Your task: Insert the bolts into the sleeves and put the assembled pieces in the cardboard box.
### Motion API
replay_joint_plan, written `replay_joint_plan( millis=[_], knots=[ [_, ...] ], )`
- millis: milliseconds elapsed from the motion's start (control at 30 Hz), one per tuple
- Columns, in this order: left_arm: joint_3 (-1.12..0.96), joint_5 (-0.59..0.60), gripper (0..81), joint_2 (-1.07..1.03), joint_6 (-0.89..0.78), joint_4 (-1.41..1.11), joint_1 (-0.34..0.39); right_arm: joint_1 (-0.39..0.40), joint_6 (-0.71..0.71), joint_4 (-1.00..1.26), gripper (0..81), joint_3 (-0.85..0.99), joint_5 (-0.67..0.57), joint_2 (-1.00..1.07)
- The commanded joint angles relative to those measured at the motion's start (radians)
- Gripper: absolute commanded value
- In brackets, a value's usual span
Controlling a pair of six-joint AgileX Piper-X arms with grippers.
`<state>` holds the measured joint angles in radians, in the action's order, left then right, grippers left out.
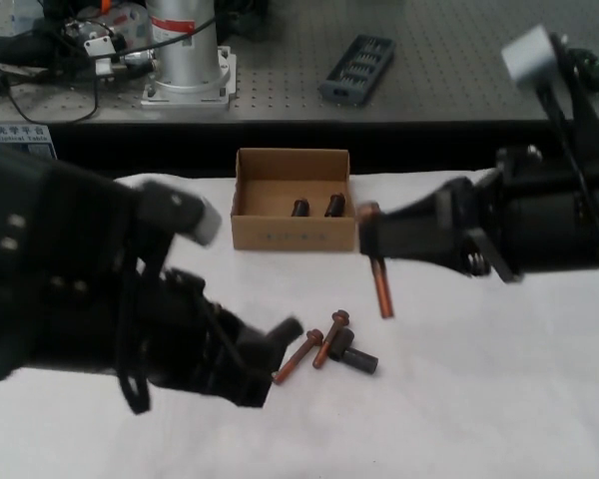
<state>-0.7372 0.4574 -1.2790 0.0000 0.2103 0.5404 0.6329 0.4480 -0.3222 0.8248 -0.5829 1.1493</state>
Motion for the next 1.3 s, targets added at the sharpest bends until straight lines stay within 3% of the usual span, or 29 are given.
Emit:
replay_joint_plan(
  millis=[0,267,500,700,833,1033,1267],
  knots=[
    [-0.005,-0.012,0.7,-0.075,0.059,0.000,-0.008,-0.016,-0.052,-0.057,2.8,0.005,-0.010,-0.015],
    [-0.006,-0.066,0.7,-0.264,0.067,0.108,-0.008,-0.025,-0.065,-0.083,2.8,0.005,-0.015,-0.015],
    [-0.006,-0.184,0.7,-0.285,0.140,0.149,-0.008,-0.025,-0.067,-0.083,2.8,0.005,-0.020,-0.015],
    [-0.006,-0.206,0.1,-0.285,0.243,0.149,-0.008,-0.025,-0.067,-0.083,2.8,0.005,-0.020,-0.015],
    [-0.006,-0.198,9.4,-0.285,0.302,0.149,-0.008,-0.025,-0.067,-0.083,2.8,0.005,-0.020,-0.015],
    [-0.006,-0.198,32.7,-0.285,0.322,0.149,-0.008,-0.025,-0.067,-0.083,2.8,0.005,-0.020,-0.015],
    [-0.006,-0.215,33.6,-0.285,0.351,0.186,-0.008,-0.025,-0.067,-0.083,2.8,0.005,-0.022,-0.015]
  ],
)
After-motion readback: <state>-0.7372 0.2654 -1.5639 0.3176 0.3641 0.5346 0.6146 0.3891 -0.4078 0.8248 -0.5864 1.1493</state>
